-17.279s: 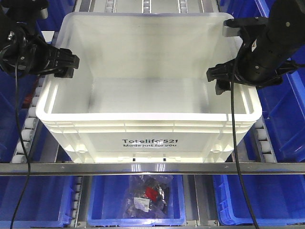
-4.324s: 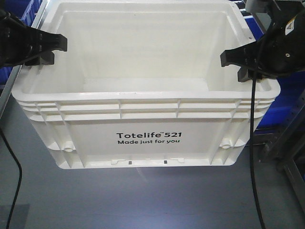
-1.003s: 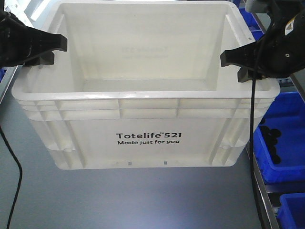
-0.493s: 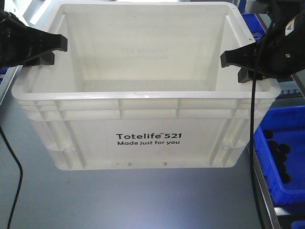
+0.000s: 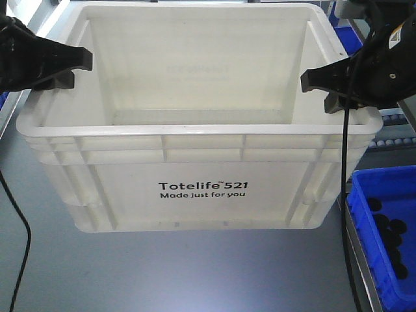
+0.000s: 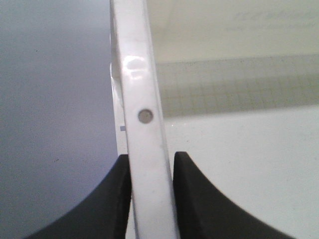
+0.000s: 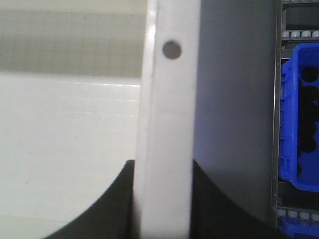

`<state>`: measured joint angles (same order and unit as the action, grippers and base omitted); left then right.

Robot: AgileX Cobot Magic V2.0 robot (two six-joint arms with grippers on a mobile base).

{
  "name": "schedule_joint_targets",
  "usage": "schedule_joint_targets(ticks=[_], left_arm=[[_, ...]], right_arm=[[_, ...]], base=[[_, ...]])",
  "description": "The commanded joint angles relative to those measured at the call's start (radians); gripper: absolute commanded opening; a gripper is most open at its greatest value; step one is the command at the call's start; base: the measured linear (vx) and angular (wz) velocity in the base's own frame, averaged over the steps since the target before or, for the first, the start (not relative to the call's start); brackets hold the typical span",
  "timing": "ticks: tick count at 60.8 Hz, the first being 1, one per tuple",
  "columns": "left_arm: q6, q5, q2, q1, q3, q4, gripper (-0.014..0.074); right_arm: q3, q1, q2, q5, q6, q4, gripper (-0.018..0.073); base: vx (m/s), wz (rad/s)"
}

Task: Move bin from left to right shelf
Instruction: 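Carry the tote with both grippers as the base drives along shelves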

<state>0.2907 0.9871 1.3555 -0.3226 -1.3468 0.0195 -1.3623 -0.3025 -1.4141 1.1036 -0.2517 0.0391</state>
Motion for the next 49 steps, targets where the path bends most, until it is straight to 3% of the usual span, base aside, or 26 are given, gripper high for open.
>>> schedule_joint_targets(ticks=[1,49], left_arm=[[-0.034,-0.098,-0.044,0.0,-0.04,0.05,-0.0008],[-0.034,-0.098,-0.044,0.0,-0.04,0.05,-0.0008]], right_arm=[[-0.036,0.005,0.049,-0.095,0.016,0.038,0.0023],[-0.036,0.005,0.049,-0.096,0.016,0.038,0.0023]], base=[[0.21,-0.01],[0.2,0.01]])
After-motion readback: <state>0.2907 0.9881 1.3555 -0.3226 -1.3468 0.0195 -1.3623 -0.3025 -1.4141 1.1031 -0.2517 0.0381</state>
